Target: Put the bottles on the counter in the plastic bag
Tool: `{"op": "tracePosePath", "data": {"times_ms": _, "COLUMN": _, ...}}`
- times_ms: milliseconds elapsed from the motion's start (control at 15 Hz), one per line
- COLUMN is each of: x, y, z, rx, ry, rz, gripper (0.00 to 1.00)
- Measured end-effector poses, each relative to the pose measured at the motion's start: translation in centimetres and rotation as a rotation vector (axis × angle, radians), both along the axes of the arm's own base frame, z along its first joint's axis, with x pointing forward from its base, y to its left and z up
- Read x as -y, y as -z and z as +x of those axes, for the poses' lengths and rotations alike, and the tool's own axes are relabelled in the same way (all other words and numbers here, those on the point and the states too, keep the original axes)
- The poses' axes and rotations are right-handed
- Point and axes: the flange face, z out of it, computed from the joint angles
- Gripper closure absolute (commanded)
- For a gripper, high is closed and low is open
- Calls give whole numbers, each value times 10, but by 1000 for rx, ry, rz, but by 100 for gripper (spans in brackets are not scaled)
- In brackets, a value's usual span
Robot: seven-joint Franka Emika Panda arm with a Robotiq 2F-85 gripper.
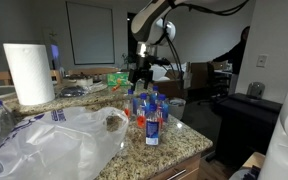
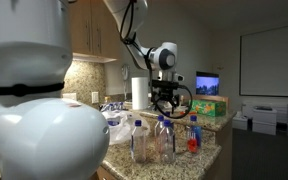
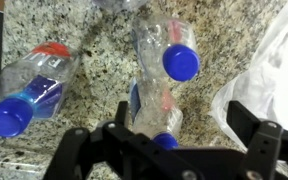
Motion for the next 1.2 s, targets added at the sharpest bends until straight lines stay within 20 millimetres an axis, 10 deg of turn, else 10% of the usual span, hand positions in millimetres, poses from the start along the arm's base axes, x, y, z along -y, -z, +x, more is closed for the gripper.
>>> {"op": "tracePosePath", "data": {"times_ms": 800, "x": -23, "y": 24, "z": 11, "rx": -164, "ry": 277, "rz": -124, "gripper": 0}}
{"op": "tracePosePath", "data": {"times_ms": 1200, "x": -21, "y": 38, "z": 9, "rx": -198, "ry": 375, "rz": -131, "gripper": 53}}
